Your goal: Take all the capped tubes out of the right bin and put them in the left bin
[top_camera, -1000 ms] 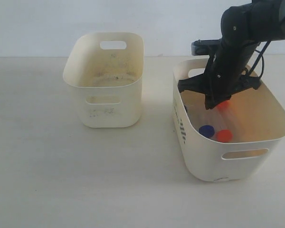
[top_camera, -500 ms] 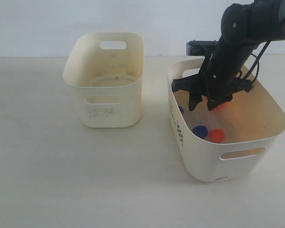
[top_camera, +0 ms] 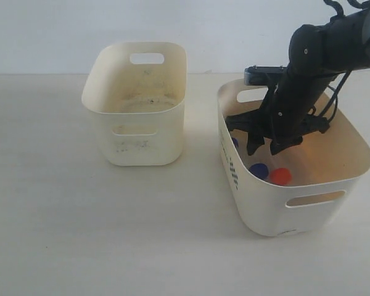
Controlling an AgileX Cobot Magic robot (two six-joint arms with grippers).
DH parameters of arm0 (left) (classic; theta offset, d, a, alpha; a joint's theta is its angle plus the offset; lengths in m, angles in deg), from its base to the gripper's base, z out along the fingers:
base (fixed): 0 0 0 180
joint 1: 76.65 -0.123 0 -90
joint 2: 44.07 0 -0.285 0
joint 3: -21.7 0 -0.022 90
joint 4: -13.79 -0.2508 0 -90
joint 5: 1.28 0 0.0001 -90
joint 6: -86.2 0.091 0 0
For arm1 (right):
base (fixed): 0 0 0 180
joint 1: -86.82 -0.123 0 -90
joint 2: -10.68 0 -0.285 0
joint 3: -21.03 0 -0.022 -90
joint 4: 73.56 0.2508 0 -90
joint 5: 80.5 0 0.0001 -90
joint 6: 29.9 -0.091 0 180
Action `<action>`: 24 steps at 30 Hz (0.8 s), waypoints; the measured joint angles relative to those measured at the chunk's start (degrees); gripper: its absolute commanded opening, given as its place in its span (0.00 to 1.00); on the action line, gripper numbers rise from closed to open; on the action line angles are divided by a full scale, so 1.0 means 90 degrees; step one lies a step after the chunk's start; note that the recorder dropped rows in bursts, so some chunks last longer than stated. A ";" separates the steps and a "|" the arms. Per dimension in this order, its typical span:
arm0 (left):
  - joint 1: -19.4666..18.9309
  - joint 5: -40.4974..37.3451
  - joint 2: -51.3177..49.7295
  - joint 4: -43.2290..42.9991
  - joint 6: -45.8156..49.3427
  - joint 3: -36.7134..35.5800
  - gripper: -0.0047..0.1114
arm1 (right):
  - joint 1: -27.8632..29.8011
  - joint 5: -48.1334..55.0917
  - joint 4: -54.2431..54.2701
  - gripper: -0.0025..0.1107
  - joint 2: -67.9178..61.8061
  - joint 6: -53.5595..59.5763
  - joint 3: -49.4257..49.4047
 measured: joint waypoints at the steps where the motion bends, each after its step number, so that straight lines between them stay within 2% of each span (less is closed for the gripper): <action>1: 0.0000 0.0000 0.0000 0.0000 0.0000 0.0000 0.08 | 0.0000 0.0000 0.0000 0.42 0.0000 0.0000 0.0000; 8: 0.0000 0.0000 0.0000 0.0000 0.0000 0.0000 0.08 | 0.0000 0.0000 -0.0089 0.43 0.0000 -0.0090 0.0000; 15: 0.0000 0.0000 0.0000 0.0000 0.0000 0.0000 0.08 | 0.0012 0.0017 0.0616 0.43 0.0067 0.0024 0.0114; 22: 0.0000 0.0000 0.0000 0.0000 0.0000 0.0000 0.08 | 0.0012 0.0111 0.0627 0.43 -0.0179 0.0036 0.0114; 24: 0.0000 0.0000 0.0000 0.0000 0.0000 0.0000 0.08 | 0.0012 0.0136 0.0523 0.46 -0.0247 0.0048 0.0114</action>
